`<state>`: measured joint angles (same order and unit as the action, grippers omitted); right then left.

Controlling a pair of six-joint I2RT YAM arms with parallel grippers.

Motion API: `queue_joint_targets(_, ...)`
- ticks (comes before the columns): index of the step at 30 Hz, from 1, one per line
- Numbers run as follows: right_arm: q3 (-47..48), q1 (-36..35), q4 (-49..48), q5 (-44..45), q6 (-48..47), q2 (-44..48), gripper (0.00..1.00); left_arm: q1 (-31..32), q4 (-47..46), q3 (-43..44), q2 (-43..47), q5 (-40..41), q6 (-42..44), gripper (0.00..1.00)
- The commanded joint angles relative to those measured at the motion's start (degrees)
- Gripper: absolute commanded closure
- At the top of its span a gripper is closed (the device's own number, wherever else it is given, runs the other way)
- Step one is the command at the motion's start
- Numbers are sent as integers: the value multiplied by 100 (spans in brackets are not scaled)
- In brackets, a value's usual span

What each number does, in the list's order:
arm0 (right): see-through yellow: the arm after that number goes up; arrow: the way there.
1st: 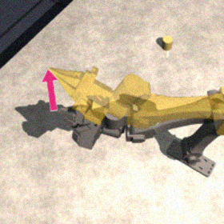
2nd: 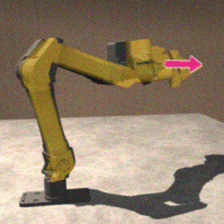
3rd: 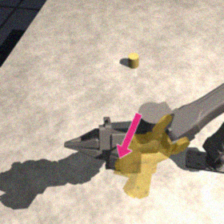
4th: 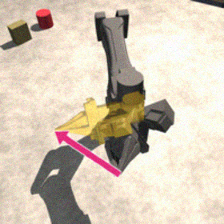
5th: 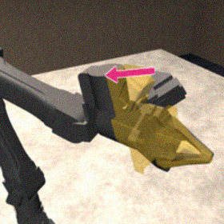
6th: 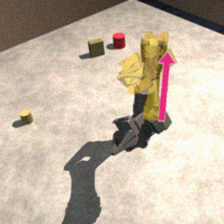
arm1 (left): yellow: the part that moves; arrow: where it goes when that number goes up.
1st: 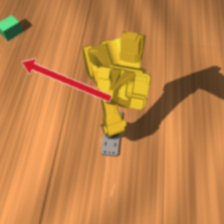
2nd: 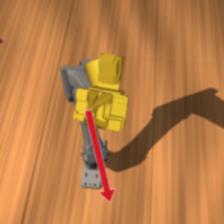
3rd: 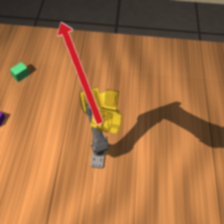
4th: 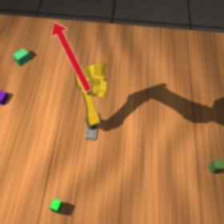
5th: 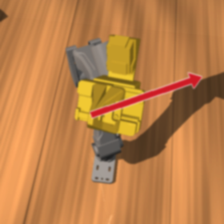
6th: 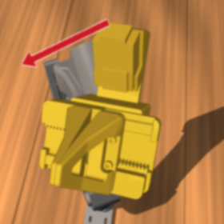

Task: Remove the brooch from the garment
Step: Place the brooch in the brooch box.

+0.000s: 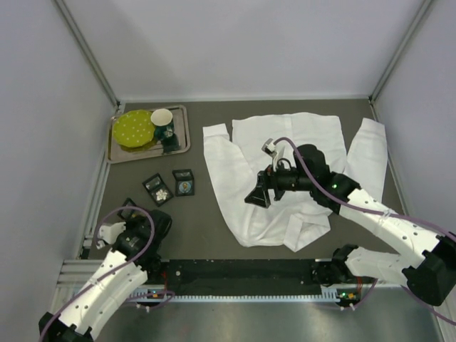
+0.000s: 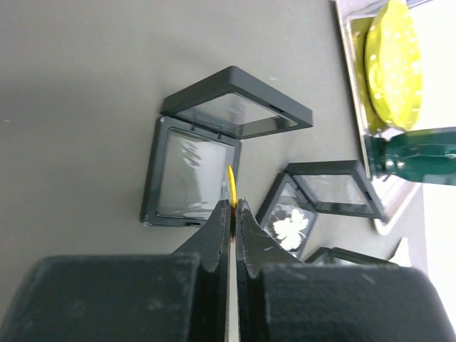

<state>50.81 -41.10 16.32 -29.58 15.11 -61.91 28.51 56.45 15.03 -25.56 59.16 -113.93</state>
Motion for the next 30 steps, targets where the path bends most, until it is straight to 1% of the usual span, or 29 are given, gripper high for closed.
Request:
queue_joint_targets(1, 298, -47, 12, 111, -70, 39, 18, -12, 139, -307, 358, 210, -1219, 100)
queue_joint_targets(4, 298, -47, 29, 111, -79, 39, 18, -12, -19, -360, 377, 298, -1307, 100)
queue_joint_targets(5, 307, -47, 47, 128, -79, 39, 18, -12, -28, -360, 281, 403, -1299, 100)
queue_joint_targets(7, 316, -47, 65, 111, -87, 65, 18, -12, 41, -369, 157, 404, -1525, 100)
queue_joint_targets(10, 290, -56, 73, 128, -88, 91, 18, -21, -98, -421, -115, 386, -1746, 100)
queue_joint_targets(13, 281, -82, 91, 181, -140, 126, 17, -12, -335, -474, -291, 448, -1738, 100)
queue_joint_targets(17, 272, -126, 126, 242, -175, 153, 17, -21, -397, -562, -440, 439, -1834, 100)
queue_joint_targets(22, 263, -170, 179, 286, -219, 197, 17, -12, -529, -659, -415, 579, -1878, 100)
queue_joint_targets(26, 263, -205, 188, 330, -237, 223, 17, -12, -696, -747, -221, 685, -1668, 100)
queue_joint_targets(30, 298, -205, 214, 365, -228, 258, 17, -21, -907, -843, -344, 641, -1790, 100)
